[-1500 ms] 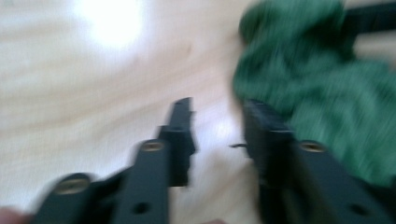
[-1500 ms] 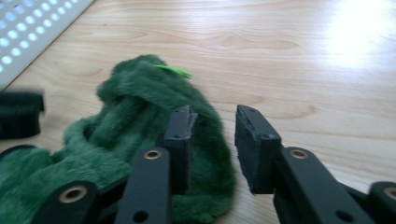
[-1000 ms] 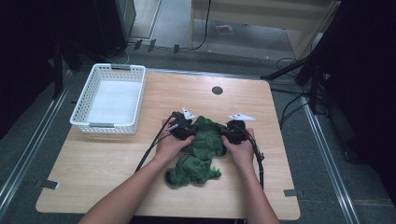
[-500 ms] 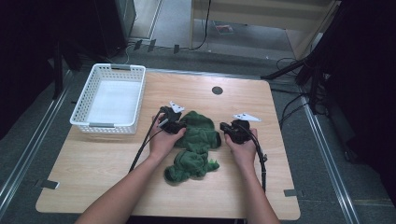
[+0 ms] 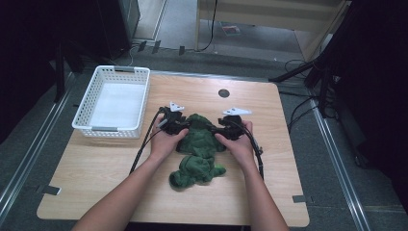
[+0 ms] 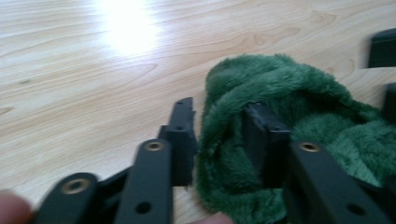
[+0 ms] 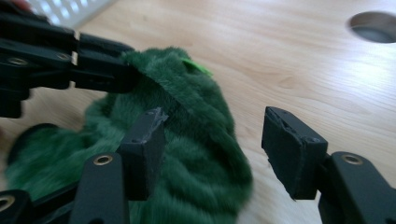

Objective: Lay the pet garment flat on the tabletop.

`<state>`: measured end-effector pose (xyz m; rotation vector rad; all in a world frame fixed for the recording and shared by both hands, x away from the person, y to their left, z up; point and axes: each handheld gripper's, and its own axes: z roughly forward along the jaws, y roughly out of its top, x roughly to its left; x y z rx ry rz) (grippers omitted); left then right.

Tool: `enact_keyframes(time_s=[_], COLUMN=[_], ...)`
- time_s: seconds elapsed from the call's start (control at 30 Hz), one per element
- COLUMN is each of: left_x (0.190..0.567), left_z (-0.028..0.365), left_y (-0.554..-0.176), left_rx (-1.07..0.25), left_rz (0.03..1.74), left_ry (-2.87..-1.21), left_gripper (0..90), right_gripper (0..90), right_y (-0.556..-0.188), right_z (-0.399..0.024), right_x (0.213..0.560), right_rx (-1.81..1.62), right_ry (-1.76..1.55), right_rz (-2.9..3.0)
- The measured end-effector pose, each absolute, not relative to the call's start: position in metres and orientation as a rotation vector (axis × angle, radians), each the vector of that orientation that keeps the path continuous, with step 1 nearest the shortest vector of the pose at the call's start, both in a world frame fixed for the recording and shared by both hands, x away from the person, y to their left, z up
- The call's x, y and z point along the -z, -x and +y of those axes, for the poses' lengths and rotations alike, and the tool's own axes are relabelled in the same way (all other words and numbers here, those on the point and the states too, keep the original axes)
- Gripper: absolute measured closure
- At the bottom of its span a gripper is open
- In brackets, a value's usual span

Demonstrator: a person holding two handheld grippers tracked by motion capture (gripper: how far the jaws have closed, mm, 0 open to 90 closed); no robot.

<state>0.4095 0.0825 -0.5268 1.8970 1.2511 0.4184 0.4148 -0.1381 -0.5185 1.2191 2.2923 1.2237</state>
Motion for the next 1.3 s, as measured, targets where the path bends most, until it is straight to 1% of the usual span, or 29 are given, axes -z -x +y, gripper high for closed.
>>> enact_keyframes(time_s=[0.03, 0.07, 0.1, 0.13, 0.17, 0.2, 0.23, 0.37, 0.53, 0.6, 0.63, 0.7, 0.77, 0.8, 0.83, 0.87, 0.9, 0.97, 1.0, 1.03, 1.07, 1.1, 1.13, 1.2, 1.23, 1.27, 1.3], left_x=[0.526, 0.525, 0.525, 0.524, 0.524, 0.525, 0.526, 0.530, 0.533, 0.534, 0.535, 0.536, 0.538, 0.539, 0.539, 0.539, 0.539, 0.537, 0.536, 0.535, 0.534, 0.533, 0.532, 0.531, 0.531, 0.532, 0.532], left_z=[0.081, 0.080, 0.080, 0.080, 0.082, 0.084, 0.087, 0.100, 0.107, 0.106, 0.103, 0.096, 0.089, 0.086, 0.083, 0.081, 0.081, 0.083, 0.084, 0.084, 0.085, 0.086, 0.088, 0.093, 0.095, 0.096, 0.098], left_y=[-0.409, -0.409, -0.408, -0.407, -0.407, -0.408, -0.408, -0.407, -0.404, -0.404, -0.404, -0.405, -0.405, -0.406, -0.406, -0.407, -0.407, -0.410, -0.411, -0.412, -0.412, -0.413, -0.414, -0.415, -0.415, -0.416, -0.416], left_rx=[-0.414, -0.412, -0.411, -0.409, -0.409, -0.407, -0.409, -0.372, -0.334, -0.313, -0.311, -0.297, -0.335, -0.369, -0.400, -0.426, -0.460, -0.470, -0.479, -0.492, -0.525, -0.562, -0.580, -0.553, -0.526, -0.481, -0.422], left_rz=[1.238, 1.217, 1.198, 1.188, 1.202, 1.222, 1.241, 1.282, 1.304, 1.280, 1.260, 1.229, 1.217, 1.220, 1.222, 1.232, 1.238, 1.266, 1.275, 1.281, 1.286, 1.297, 1.310, 1.332, 1.337, 1.328, 1.309], left_ry=[-1.899, -1.900, -1.902, -1.902, -1.907, -1.910, -1.908, -1.874, -1.820, -1.812, -1.823, -1.856, -1.900, -1.916, -1.932, -1.945, -1.950, -1.929, -1.935, -1.933, -1.946, -1.947, -1.936, -1.915, -1.896, -1.877, -1.863], left_gripper=[71.2, 71.9, 71.4, 69.1, 63.5, 51.8, 49.7, 49.0, 54.6, 53.5, 52.0, 45.8, 44.7, 46.6, 50.6, 56.7, 65.5, 76.5, 81.0, 83.4, 88.8, 89.8, 89.8, 88.1, 82.7, 73.5, 66.4], right_gripper=[43.1, 49.9, 59.1, 67.9, 78.0, 87.0, 88.4, 89.3, 89.2, 88.4, 87.3, 82.3, 74.9, 73.3, 74.3, 78.3, 84.1, 88.6, 89.2, 89.3, 89.4, 89.3, 89.0, 86.9, 85.1, 81.8, 76.1], right_y=[-0.420, -0.425, -0.428, -0.430, -0.431, -0.431, -0.431, -0.428, -0.426, -0.426, -0.426, -0.426, -0.425, -0.425, -0.425, -0.424, -0.423, -0.423, -0.423, -0.423, -0.423, -0.422, -0.422, -0.421, -0.421, -0.420, -0.420], right_z=[-0.133, -0.129, -0.127, -0.126, -0.125, -0.129, -0.133, -0.144, -0.157, -0.159, -0.159, -0.158, -0.155, -0.154, -0.152, -0.151, -0.149, -0.150, -0.152, -0.153, -0.154, -0.154, -0.155, -0.155, -0.154, -0.154, -0.153], right_x=[0.520, 0.523, 0.524, 0.526, 0.527, 0.528, 0.529, 0.530, 0.532, 0.534, 0.534, 0.535, 0.535, 0.535, 0.536, 0.536, 0.536, 0.536, 0.535, 0.534, 0.533, 0.531, 0.529, 0.527, 0.528, 0.529, 0.530], right_rx=[-1.184, -1.156, -1.140, -1.136, -1.120, -1.131, -1.171, -1.222, -1.252, -1.265, -1.272, -1.296, -1.329, -1.331, -1.324, -1.303, -1.261, -1.224, -1.236, -1.239, -1.245, -1.249, -1.266, -1.297, -1.302, -1.293, -1.292], right_ry=[-1.218, -1.215, -1.210, -1.193, -1.191, -1.238, -1.275, -1.349, -1.446, -1.464, -1.461, -1.449, -1.427, -1.416, -1.407, -1.393, -1.377, -1.371, -1.377, -1.375, -1.369, -1.359, -1.353, -1.330, -1.318, -1.304, -1.308], right_rz=[2.322, 2.342, 2.359, 2.372, 2.376, 2.356, 2.332, 2.250, 2.124, 2.123, 2.131, 2.147, 2.166, 2.176, 2.192, 2.206, 2.214, 2.210, 2.201, 2.192, 2.179, 2.169, 2.160, 2.176, 2.193, 2.209, 2.219])
